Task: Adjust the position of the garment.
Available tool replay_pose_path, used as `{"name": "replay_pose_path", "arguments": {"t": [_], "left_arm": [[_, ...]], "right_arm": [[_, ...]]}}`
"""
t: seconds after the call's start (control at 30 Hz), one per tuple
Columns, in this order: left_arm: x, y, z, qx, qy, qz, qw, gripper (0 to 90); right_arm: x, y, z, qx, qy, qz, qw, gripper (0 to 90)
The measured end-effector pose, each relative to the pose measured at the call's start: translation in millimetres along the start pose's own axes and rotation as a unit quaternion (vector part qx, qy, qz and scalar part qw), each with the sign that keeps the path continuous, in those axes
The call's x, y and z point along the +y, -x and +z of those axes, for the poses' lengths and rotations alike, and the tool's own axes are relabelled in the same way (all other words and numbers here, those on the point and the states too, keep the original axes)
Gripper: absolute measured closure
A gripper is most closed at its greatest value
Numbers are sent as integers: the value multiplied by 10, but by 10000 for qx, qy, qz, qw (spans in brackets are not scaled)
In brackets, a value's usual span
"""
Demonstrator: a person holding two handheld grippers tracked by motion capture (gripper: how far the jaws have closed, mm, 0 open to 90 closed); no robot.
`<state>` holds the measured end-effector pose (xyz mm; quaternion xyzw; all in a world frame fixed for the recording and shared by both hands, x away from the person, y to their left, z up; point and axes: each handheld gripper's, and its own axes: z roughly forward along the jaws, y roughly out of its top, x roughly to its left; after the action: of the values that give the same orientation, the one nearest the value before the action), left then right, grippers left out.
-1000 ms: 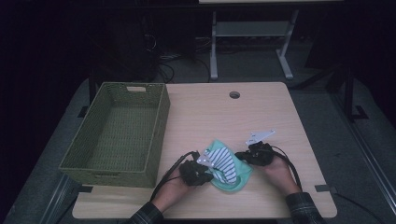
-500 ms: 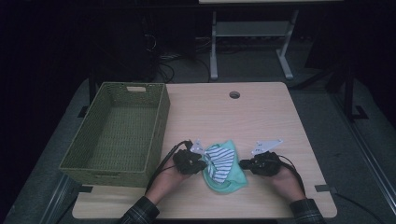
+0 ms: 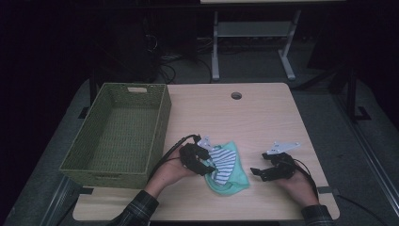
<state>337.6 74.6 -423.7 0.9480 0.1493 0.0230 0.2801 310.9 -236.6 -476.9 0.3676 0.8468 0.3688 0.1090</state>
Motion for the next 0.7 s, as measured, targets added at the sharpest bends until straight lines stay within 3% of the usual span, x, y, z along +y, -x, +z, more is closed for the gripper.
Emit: {"name": "replay_pose_path", "arguments": {"t": [0.13, 0.3, 0.47, 0.7], "left_arm": [[19, -38, 75, -67, -110, -28, 9999, 380], [25, -30, 174, -154, -237, -22, 9996, 348], [15, 4, 271, -131, -472, 62, 9988, 303], [6, 28, 322, -27, -515, 94, 9986, 249]], "right_arm": [[-30, 61, -7, -102, 79, 67, 9999, 145], [-44, 43, 26, -341, 124, -53, 9993, 115], [-42, 44, 29, -326, 109, -43, 9994, 111], [-40, 42, 32, -343, 110, -24, 9993, 109]]}}
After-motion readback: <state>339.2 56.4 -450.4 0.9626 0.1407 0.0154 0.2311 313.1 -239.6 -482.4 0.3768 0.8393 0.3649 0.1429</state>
